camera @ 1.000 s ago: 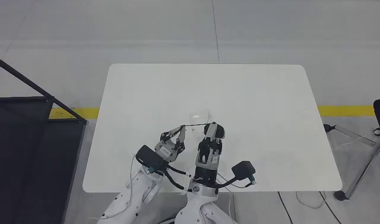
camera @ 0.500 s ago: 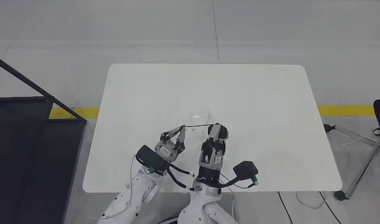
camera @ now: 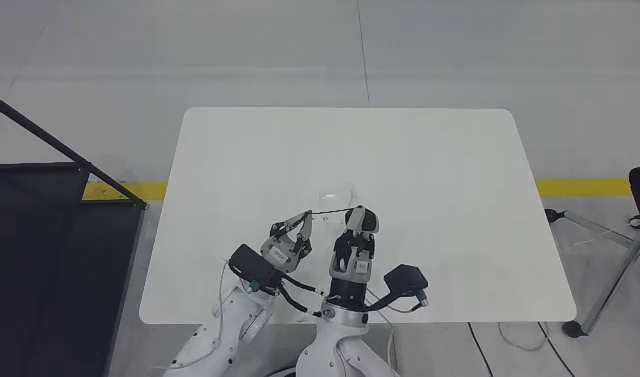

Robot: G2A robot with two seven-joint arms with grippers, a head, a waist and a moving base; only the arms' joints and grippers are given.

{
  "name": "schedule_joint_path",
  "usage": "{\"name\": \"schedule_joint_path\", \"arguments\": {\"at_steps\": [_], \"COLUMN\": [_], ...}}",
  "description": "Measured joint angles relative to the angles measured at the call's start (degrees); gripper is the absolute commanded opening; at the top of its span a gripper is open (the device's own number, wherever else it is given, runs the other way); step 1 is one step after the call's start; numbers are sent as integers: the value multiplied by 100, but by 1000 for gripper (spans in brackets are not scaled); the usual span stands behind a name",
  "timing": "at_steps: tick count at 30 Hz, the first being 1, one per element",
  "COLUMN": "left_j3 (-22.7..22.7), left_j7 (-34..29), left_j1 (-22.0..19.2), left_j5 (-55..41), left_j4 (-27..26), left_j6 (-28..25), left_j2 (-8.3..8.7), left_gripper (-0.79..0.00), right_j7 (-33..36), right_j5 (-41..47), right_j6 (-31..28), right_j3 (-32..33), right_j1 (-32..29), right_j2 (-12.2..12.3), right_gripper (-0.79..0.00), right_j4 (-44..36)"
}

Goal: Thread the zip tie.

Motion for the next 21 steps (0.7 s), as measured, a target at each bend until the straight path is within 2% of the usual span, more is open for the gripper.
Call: {"name": "schedule_joint_path", "arguments": {"at_steps": [11, 21], "left_j3": [0, 0], "left_j7": [0, 0], "left_j1": [0, 0], "left_j5": [0, 0], "left_j4": [0, 0], "left_j6": [0, 0], "left_j2": [0, 0], "left_gripper": [-785, -785], "right_j7": [149, 404], "right_j5": [274, 1234], "right_j6": [-137, 144], "right_j3": [94, 365], "right_j1": [-29, -159], "right_j2": [-16, 28], "right_gripper": [-785, -785], "right_j4": [-125, -571]}}
